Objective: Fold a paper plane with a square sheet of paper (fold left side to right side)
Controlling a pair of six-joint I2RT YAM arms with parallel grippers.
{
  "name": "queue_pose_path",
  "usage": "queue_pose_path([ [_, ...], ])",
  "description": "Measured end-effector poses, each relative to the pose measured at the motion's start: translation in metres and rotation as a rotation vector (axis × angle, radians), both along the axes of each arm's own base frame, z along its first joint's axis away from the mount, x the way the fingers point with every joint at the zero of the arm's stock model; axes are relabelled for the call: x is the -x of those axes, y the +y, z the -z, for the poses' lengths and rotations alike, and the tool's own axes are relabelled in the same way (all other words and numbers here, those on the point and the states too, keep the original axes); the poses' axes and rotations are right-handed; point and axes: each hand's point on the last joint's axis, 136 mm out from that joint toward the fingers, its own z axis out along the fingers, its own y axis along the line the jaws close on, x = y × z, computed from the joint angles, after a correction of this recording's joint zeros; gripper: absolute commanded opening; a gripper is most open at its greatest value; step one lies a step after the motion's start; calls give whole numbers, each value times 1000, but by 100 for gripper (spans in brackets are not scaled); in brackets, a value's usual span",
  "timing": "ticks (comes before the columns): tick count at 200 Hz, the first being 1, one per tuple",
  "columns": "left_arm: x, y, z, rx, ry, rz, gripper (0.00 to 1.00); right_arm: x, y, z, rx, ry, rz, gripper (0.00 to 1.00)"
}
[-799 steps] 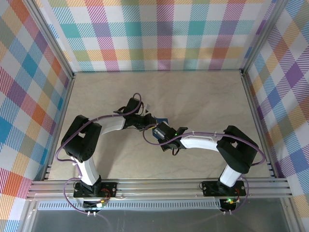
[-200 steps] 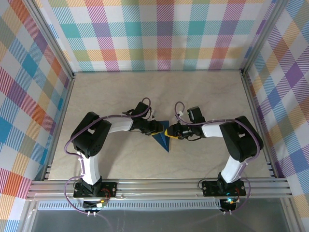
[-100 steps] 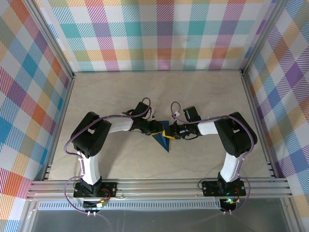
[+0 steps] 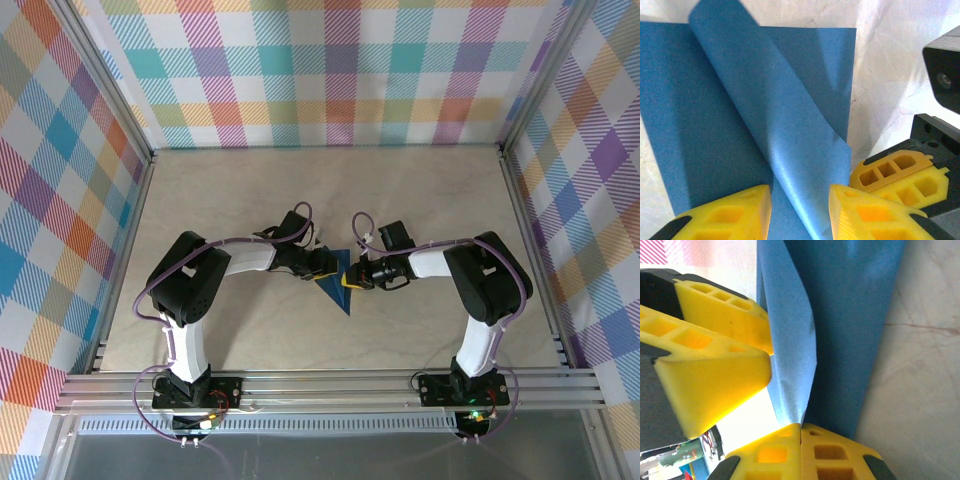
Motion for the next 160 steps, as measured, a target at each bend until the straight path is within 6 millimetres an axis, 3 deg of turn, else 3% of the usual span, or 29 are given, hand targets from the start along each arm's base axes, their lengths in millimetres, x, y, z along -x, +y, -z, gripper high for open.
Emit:
queue_pose_path([
  [160,0,0,0,-3,-3,1,37,-3,-13,5,98,-35,25,3],
])
